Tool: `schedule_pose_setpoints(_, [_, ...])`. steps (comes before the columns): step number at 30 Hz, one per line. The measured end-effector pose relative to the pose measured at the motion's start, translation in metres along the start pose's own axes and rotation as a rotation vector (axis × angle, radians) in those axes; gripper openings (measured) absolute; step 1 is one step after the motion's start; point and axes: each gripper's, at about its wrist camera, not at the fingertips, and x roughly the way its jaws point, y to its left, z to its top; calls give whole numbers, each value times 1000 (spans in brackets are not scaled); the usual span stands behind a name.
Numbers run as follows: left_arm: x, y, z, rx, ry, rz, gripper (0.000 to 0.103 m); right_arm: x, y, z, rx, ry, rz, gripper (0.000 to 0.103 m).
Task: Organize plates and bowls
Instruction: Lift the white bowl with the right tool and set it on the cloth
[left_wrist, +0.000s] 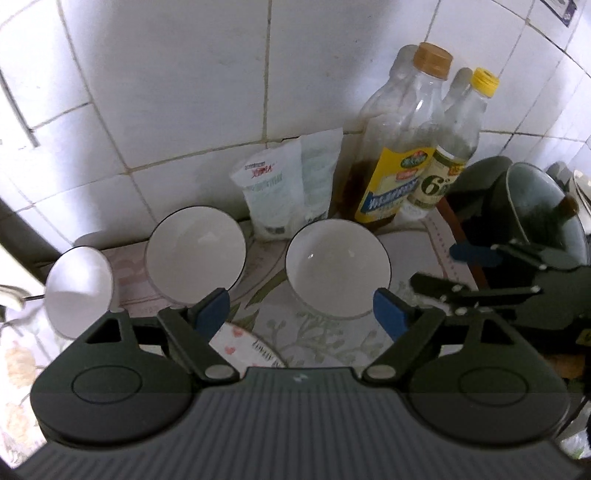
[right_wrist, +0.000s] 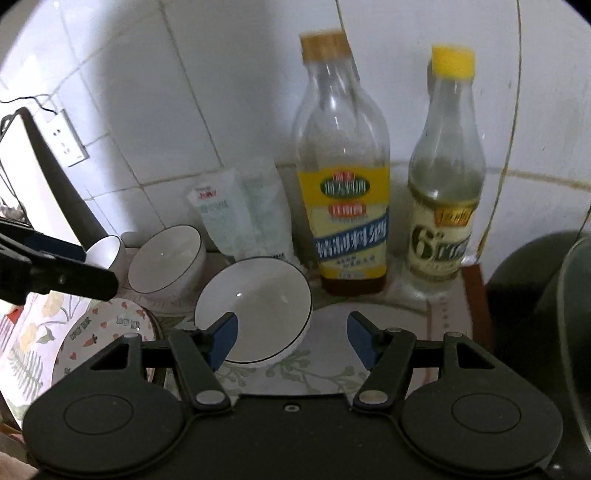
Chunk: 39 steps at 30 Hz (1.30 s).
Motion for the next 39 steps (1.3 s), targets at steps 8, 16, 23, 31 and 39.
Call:
schedule_pose_setpoints(8, [67,9,9,-40,-5,38,81,47,-4,-6,-6,68,-1,68])
schedule_pose_setpoints(16, [108,11,5,-13,57,24,58,76,-8,-5,44,104,31,56])
schedule_pose_setpoints(23, [126,11,3,-39,106,-19,21,98,-16,-10,176,172,58,27])
schedule_pose_setpoints(31, [123,12,-6,-47,131,-16,15,91,-19,-12,262,191,47,23])
schedule_pose_setpoints(39, [94,-8,-15,13,154,-71,15,53,-9,-22,267,224,-16,22])
